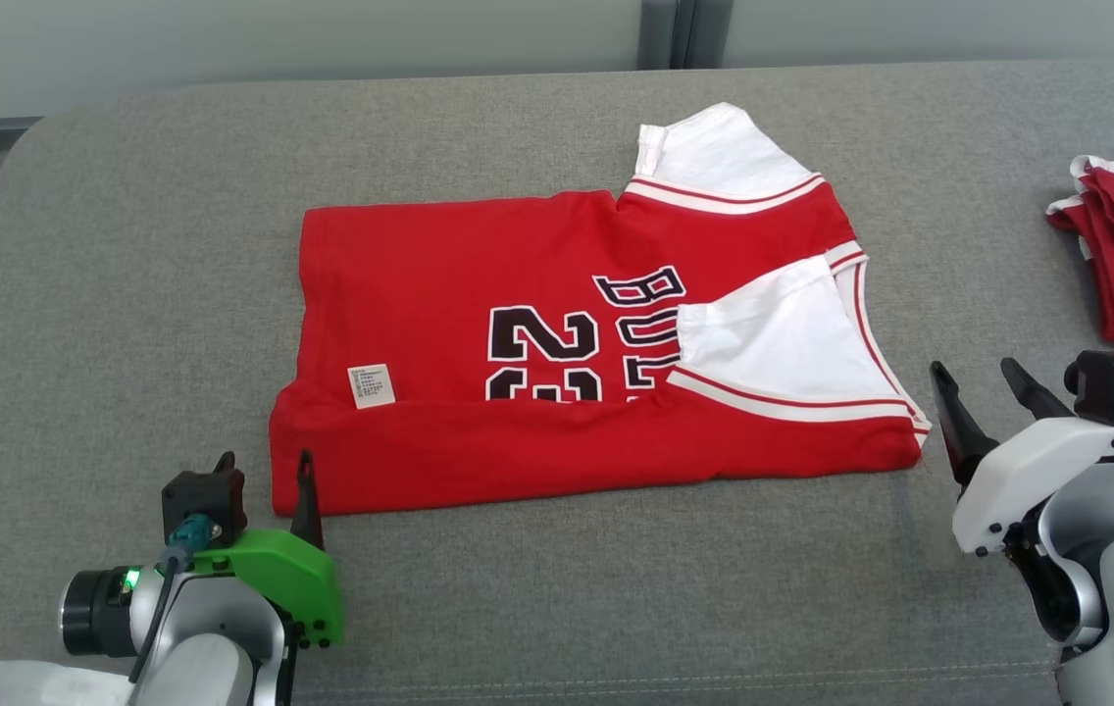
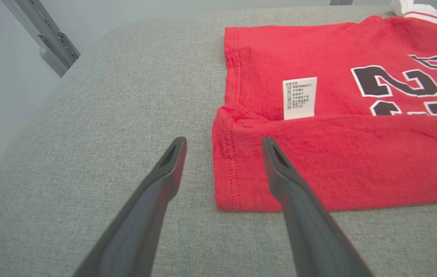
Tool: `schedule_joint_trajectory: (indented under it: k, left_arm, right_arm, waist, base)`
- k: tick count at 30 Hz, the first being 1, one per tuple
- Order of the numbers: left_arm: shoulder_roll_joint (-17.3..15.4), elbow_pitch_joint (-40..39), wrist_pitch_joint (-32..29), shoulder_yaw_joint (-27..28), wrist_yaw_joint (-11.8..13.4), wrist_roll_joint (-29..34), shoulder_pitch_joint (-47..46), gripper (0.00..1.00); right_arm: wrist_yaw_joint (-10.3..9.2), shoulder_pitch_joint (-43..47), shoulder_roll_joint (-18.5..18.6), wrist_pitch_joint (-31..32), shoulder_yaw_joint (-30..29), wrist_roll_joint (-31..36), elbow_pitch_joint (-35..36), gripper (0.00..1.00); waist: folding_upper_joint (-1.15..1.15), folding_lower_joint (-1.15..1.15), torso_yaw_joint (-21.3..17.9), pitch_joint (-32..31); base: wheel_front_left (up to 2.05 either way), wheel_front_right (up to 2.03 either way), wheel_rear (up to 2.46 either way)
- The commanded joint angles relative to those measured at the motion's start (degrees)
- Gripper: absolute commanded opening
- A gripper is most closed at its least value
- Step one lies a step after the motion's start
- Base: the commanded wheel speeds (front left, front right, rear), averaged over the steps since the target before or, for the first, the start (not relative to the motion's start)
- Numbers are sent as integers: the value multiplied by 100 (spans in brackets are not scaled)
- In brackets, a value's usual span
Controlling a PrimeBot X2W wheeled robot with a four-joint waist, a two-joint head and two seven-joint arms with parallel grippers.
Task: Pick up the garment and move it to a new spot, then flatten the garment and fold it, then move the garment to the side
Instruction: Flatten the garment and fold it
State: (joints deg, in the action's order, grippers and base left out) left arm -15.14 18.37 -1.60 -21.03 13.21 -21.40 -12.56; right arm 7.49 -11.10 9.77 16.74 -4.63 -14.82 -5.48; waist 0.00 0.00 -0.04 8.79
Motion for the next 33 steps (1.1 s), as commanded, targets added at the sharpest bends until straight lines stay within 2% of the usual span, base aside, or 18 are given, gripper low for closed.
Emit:
schedule_joint_trajectory:
  k: [1,9,19,31,32,33]
  left_arm:
    - [19,43,86,-9,38,22,79,100]
    - [113,406,243,-129,58,86,-39,100]
    - [171,719,214,-177,78,61,-320,100]
    - [229,991,118,-184,54,-76,-486,100]
    - [238,1017,126,-191,44,-88,-498,100]
    - [242,1041,133,-196,29,-100,-518,92]
  right_arm:
    - [-1,74,-98,-87,-57,139,-32,100]
    - [-1,73,-440,-295,-210,549,-499,100]
    - [-1,-118,-507,-285,-108,640,-1006,100]
    - [-1,-256,-563,-330,-80,582,-1287,100]
    - [-1,-273,-564,-321,-76,612,-1307,97]
    - [-1,-289,-563,-318,-78,631,-1323,92]
  waist:
    - [0,0,-37,-35]
    - [0,0,-63,48]
    - [0,0,-50,292]
    - [0,0,-49,469]
    - [0,0,-47,482]
    - [0,0,-44,494]
  base:
    - [0,0,0]
    - [0,0,0]
    - [0,0,0]
    - [0,0,0]
    - [0,0,0]
    - [0,0,0]
